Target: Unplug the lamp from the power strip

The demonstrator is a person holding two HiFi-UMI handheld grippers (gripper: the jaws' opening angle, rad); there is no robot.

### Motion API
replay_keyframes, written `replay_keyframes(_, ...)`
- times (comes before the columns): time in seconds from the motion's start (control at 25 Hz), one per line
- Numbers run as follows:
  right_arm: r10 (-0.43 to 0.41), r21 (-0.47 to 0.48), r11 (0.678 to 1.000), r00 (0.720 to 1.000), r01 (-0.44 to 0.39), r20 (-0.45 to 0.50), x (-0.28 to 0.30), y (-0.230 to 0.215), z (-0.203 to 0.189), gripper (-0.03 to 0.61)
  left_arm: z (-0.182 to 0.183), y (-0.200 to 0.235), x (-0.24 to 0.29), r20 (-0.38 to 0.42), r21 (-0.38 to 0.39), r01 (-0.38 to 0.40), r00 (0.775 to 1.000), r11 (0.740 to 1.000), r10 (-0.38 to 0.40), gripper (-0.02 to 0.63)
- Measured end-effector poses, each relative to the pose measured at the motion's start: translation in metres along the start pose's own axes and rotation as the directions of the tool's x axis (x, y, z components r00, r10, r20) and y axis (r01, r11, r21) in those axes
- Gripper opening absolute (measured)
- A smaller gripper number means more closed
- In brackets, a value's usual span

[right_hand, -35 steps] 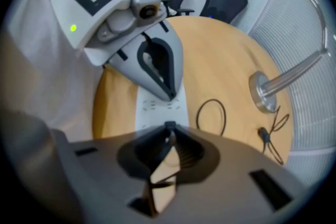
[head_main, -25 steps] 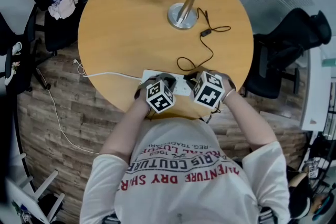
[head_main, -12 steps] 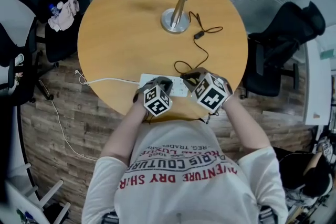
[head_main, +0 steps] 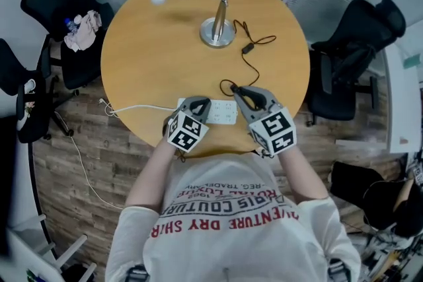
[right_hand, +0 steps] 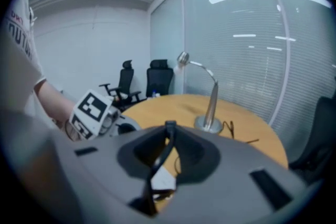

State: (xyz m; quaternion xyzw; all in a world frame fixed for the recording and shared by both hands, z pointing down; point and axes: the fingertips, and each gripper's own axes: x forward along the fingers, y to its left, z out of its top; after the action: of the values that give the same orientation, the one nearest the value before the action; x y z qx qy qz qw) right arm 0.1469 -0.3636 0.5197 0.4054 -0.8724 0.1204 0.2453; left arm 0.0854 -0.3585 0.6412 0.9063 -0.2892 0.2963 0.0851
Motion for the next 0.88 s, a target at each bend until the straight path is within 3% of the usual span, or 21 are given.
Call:
replay_keyframes(0.16,-0.033,0.047,0.999,0.991,0.028,0.127,-0.012,-0.003,0.023,0.072,0.045,0.017,-0.030,0.122,-0.013,-0.058,0.991,0.998,0.059,0.028)
replay_keyframes(0.28,-0.060,0.056,0.997,0.973,0.049,0.221,-0.022,-0.003,0.042,0.072,0.086,0.025,-0.056,0.232,-0.013,-0.089,0.969,0.996,0.090,0.028)
replay_keyframes(0.4,-0.092,0.072,0.995,0.943,0.073,0.320,-0.034,-0.003,0.061,0.072,0.124,0.034,-0.087,0.354,-0.045,-0.112,0.927,0.993,0.121,0.028)
replay_keyframes(0.64,-0.125,0.094,0.991,0.892,0.093,0.435,-0.055,0.001,0.079,0.072,0.168,0.050,-0.149,0.542,-0.146,-0.147,0.816,0.978,0.204,0.028)
replay_keyframes(0.88,-0.142,0.105,0.989,0.881,0.106,0.452,-0.064,0.006,0.077,0.072,0.172,0.053,-0.181,0.612,-0.219,-0.122,0.755,0.968,0.234,0.028)
